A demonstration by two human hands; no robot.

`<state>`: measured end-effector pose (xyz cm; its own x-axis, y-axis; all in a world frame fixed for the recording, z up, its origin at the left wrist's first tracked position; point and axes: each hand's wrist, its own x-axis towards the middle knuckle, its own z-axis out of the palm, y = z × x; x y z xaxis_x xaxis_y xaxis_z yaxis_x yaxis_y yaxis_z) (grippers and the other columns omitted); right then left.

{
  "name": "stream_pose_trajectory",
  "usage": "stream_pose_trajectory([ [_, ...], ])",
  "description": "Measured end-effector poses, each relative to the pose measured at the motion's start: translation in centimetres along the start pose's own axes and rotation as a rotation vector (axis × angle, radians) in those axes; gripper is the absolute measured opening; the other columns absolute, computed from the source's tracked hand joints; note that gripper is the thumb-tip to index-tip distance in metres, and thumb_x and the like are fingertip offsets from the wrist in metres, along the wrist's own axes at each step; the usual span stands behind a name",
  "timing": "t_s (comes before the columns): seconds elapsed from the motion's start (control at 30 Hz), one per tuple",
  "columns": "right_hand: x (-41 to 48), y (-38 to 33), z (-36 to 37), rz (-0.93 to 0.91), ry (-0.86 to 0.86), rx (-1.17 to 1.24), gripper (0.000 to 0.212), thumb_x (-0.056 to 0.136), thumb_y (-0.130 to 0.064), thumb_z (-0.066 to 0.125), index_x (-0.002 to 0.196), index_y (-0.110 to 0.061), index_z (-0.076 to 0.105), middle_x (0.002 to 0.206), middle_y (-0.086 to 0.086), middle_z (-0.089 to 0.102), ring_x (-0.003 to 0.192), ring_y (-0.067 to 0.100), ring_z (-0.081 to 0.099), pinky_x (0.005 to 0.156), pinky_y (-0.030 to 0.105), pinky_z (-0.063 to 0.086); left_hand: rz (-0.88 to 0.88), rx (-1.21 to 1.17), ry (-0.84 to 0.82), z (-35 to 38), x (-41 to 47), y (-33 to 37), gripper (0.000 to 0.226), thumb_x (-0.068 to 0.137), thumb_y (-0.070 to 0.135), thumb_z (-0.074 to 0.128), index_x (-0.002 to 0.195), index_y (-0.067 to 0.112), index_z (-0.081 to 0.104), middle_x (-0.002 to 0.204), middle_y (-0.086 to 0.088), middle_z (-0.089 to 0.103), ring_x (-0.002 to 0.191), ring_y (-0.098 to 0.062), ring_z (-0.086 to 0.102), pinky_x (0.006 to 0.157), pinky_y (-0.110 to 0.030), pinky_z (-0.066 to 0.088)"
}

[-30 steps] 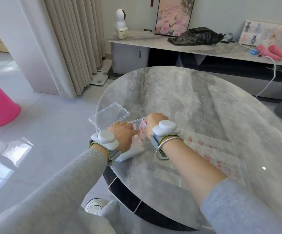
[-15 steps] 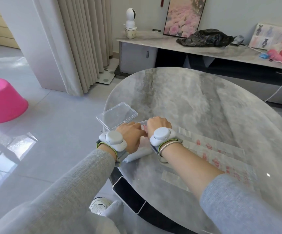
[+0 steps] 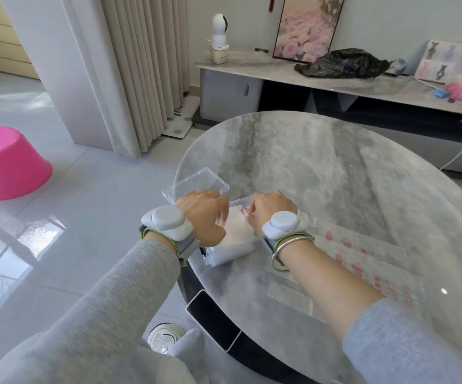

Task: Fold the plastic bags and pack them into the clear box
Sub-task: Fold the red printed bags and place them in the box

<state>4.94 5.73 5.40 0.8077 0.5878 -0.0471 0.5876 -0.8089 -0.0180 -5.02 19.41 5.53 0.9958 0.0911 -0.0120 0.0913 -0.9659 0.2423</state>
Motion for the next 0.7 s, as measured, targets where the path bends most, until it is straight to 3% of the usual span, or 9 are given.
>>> stream_pose_trajectory([
  [0.17, 0.1, 0.0, 0.5, -0.021, 0.014, -0.037, 0.029, 0.098, -0.039, 0.045, 0.109, -0.021, 0.066, 0.111, 0.003, 0.067, 0.113, 0.026, 0.049, 0.076, 0.031, 0.034, 0.023, 0.07, -0.032, 0.7, -0.3, -0.6, 0.032, 0.061, 0.041, 0.047, 0.089, 0.032, 0.06, 0.09, 0.015, 0.059, 0.09, -0.011, 0.054, 0.076, -0.023, 0.028],
  [0.37, -0.5, 0.5, 0.4, 0.023, 0.094, 0.074, 0.024, 0.096, -0.033, 0.049, 0.111, -0.018, 0.06, 0.116, 0.004, 0.061, 0.111, 0.026, 0.053, 0.081, 0.033, 0.041, 0.027, 0.12, -0.057, 1.2, 0.0, -0.7, 0.023, 0.076, 0.032, 0.061, 0.099, 0.031, 0.059, 0.1, 0.014, 0.058, 0.096, -0.011, 0.051, 0.079, -0.022, 0.026],
  [0.43, -0.7, 0.3, 0.1, 0.057, 0.149, 0.194, 0.022, 0.095, -0.034, 0.052, 0.104, -0.019, 0.064, 0.11, 0.004, 0.064, 0.103, 0.028, 0.058, 0.075, 0.032, 0.043, 0.026, 0.121, -0.057, 1.2, 0.1, -0.7, 0.023, 0.077, 0.032, 0.061, 0.1, 0.032, 0.059, 0.101, 0.013, 0.058, 0.098, -0.011, 0.051, 0.079, -0.022, 0.027],
  [0.53, -1.0, -0.7, -0.1, 0.089, 0.083, 0.324, 0.023, 0.094, -0.035, 0.053, 0.095, -0.021, 0.071, 0.099, 0.005, 0.07, 0.093, 0.032, 0.064, 0.069, 0.028, 0.043, 0.02, 0.123, -0.08, 1.2, 0.2, -0.6, 0.023, 0.079, 0.032, 0.06, 0.102, 0.032, 0.057, 0.104, 0.012, 0.057, 0.101, -0.012, 0.051, 0.08, -0.023, 0.031],
  [0.7, -0.5, -1.2, 0.7, 0.15, -0.06, 0.187, 0.027, 0.09, -0.019, 0.051, 0.111, -0.01, 0.065, 0.112, 0.011, 0.065, 0.097, 0.034, 0.061, 0.07, 0.027, 0.038, -0.004, 0.091, -0.098, 1.4, 0.1, -0.7, 0.026, 0.079, 0.031, 0.061, 0.105, 0.032, 0.058, 0.108, 0.012, 0.055, 0.106, -0.012, 0.047, 0.076, -0.026, 0.038],
])
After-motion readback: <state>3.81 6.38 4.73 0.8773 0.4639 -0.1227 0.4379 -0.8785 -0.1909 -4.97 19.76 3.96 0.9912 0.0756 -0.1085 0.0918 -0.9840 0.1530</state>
